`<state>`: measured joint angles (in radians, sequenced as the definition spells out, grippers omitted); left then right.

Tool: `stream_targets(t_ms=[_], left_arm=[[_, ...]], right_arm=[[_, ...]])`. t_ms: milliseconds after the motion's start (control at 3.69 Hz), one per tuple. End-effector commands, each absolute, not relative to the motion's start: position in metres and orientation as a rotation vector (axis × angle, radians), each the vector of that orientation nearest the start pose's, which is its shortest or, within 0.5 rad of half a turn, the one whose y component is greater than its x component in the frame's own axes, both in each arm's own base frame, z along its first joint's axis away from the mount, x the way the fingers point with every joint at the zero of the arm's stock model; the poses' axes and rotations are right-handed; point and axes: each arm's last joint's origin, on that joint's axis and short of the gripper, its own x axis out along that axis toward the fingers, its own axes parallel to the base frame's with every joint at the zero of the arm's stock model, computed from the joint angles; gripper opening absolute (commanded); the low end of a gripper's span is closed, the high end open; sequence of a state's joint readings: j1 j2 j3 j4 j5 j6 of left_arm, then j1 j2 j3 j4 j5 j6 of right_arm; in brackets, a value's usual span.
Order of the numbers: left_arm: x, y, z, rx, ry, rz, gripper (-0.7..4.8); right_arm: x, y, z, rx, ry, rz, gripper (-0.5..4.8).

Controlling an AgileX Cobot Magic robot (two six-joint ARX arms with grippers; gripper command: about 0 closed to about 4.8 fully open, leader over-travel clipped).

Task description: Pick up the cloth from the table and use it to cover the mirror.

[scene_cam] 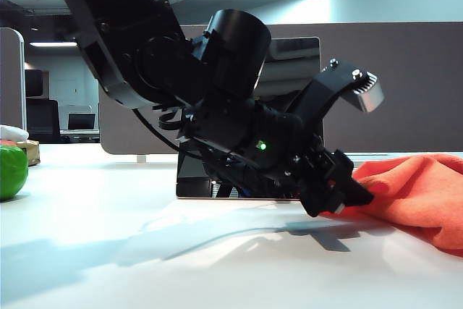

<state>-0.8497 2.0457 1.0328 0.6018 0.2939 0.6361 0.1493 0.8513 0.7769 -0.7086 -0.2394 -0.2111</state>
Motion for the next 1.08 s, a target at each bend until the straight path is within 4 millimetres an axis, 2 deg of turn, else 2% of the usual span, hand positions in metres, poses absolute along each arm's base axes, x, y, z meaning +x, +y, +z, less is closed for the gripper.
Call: stream_targets(t_ms=[271,542,813,1084], left_arm=[[0.270,-0.308,0.117,0.784,0.165,-0.970,2.10],[0.264,-0.300,0.101,0.803,0.383,-0.964,-0.07],[0.263,-0.301,0.101,0.803,0.382,-0.966,-0.06],[0.253,-0.310,0.104,0.807,0.359,-0.999,-0.06]], right_arm=[[0.162,0.032,0.280,-0.161,0.707,0.454,0.00],[0.163,0.032,0.281,-0.164,0.679,0.452,0.00],[0.164,0.032,0.281,-0.163,0.678,0.452,0.00],[0.164,0.032,0.282,-0.164,0.678,0.451,0.00]])
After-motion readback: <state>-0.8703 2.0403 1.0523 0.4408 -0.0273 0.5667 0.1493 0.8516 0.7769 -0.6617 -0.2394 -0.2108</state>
